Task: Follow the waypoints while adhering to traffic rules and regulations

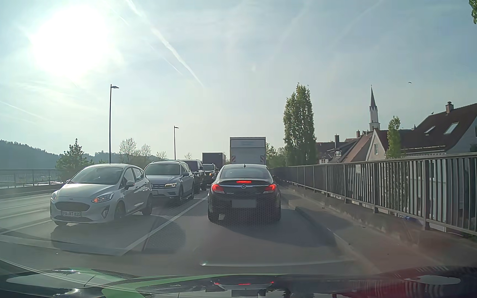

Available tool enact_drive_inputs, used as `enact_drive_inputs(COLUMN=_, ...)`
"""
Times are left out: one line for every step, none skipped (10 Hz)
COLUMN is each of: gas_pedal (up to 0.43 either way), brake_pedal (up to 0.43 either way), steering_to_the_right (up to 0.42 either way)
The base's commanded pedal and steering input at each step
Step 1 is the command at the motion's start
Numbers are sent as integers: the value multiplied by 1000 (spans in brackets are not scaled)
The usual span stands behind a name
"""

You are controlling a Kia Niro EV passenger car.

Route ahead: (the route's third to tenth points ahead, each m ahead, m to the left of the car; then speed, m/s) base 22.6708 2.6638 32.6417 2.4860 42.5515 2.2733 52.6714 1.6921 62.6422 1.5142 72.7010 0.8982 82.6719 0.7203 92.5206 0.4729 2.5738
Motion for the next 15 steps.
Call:
enact_drive_inputs(gas_pedal=0, brake_pedal=104, steering_to_the_right=2)
enact_drive_inputs(gas_pedal=0, brake_pedal=91, steering_to_the_right=2)
enact_drive_inputs(gas_pedal=0, brake_pedal=79, steering_to_the_right=2)
enact_drive_inputs(gas_pedal=0, brake_pedal=79, steering_to_the_right=3)
enact_drive_inputs(gas_pedal=0, brake_pedal=73, steering_to_the_right=3)
enact_drive_inputs(gas_pedal=0, brake_pedal=61, steering_to_the_right=3)
enact_drive_inputs(gas_pedal=0, brake_pedal=30, steering_to_the_right=3)
enact_drive_inputs(gas_pedal=0, brake_pedal=24, steering_to_the_right=3)
enact_drive_inputs(gas_pedal=0, brake_pedal=30, steering_to_the_right=3)
enact_drive_inputs(gas_pedal=0, brake_pedal=30, steering_to_the_right=3)
enact_drive_inputs(gas_pedal=0, brake_pedal=18, steering_to_the_right=3)
enact_drive_inputs(gas_pedal=0, brake_pedal=0, steering_to_the_right=2)
enact_drive_inputs(gas_pedal=0, brake_pedal=0, steering_to_the_right=2)
enact_drive_inputs(gas_pedal=0, brake_pedal=0, steering_to_the_right=2)
enact_drive_inputs(gas_pedal=0, brake_pedal=0, steering_to_the_right=2)
